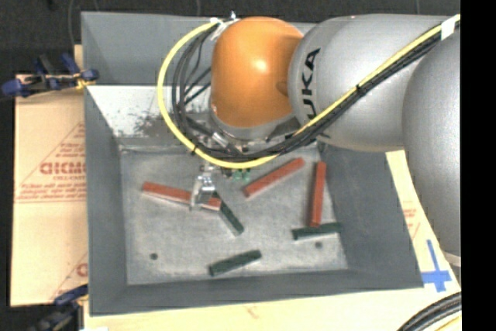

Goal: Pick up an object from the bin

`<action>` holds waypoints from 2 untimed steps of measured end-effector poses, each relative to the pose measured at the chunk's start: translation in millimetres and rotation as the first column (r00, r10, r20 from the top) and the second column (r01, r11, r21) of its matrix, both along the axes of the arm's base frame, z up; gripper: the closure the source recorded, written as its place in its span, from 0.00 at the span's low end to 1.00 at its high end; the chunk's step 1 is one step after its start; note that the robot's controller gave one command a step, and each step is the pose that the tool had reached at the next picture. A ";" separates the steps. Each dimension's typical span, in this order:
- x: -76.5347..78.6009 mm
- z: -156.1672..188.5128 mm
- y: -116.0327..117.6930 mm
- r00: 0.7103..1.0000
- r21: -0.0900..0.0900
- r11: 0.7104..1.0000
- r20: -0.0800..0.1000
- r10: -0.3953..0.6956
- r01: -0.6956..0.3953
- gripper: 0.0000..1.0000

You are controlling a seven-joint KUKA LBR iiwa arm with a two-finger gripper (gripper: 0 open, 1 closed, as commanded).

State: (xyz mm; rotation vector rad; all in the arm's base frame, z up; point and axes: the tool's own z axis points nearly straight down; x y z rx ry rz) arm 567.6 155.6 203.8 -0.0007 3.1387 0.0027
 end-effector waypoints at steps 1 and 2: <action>0.0 0.0 -0.1 1.000 0.000 1.000 0.000 -0.001 0.001 0.00; 17.6 -49.1 1.6 0.996 0.002 0.996 0.005 -0.085 0.085 0.00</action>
Offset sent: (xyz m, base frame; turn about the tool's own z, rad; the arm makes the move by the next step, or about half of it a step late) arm 0.0407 0.0048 -0.1338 0.2213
